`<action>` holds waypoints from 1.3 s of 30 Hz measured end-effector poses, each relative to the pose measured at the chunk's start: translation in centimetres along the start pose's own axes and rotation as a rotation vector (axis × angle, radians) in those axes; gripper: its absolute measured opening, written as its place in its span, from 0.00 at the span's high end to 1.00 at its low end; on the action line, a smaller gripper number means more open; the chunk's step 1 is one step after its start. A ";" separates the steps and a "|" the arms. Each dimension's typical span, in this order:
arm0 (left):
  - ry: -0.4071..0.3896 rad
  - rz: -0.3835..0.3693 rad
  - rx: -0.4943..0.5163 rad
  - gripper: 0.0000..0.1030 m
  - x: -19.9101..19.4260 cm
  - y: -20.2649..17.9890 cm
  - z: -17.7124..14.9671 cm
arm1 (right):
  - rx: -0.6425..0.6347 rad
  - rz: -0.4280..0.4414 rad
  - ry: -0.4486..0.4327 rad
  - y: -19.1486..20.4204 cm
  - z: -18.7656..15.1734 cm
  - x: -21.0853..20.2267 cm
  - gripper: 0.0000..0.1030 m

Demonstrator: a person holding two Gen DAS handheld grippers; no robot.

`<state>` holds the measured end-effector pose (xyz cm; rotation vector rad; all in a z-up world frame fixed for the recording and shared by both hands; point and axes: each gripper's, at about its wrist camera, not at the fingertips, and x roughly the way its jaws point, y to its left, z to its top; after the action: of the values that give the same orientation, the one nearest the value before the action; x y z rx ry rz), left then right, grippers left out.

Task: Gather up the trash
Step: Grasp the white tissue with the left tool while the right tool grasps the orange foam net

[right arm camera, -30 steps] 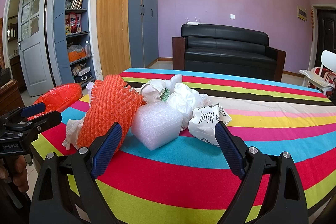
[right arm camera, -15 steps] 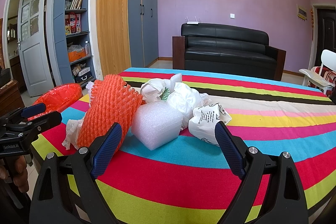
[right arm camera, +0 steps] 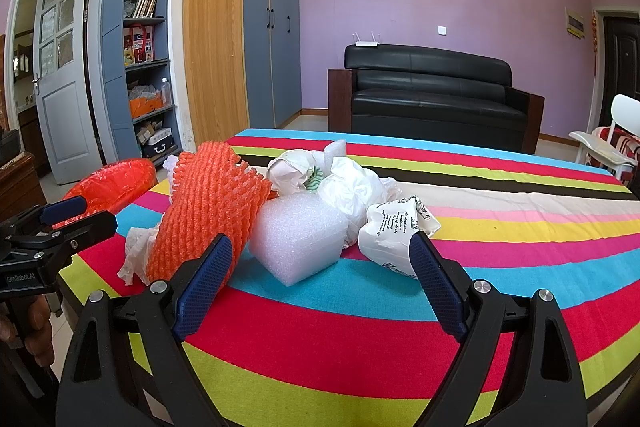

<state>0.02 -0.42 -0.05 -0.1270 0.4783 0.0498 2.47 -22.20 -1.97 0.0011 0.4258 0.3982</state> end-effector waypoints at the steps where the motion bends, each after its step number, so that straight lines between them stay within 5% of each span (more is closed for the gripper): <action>1: 0.002 0.001 -0.001 0.04 0.0 0.1 0.0 | 0.000 0.000 0.000 0.0 0.0 0.0 0.18; 22: 0.127 0.021 -0.032 0.05 2.0 1.5 -0.9 | 0.013 0.012 0.003 -0.1 0.1 0.0 0.18; 39: 0.231 -0.035 -0.044 0.45 5.1 2.0 -1.4 | 0.025 0.050 0.010 0.2 0.3 0.0 0.18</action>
<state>3.73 1.47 -3.82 -0.1853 0.7057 0.0117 2.52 -22.02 -1.63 0.0343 0.4413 0.4417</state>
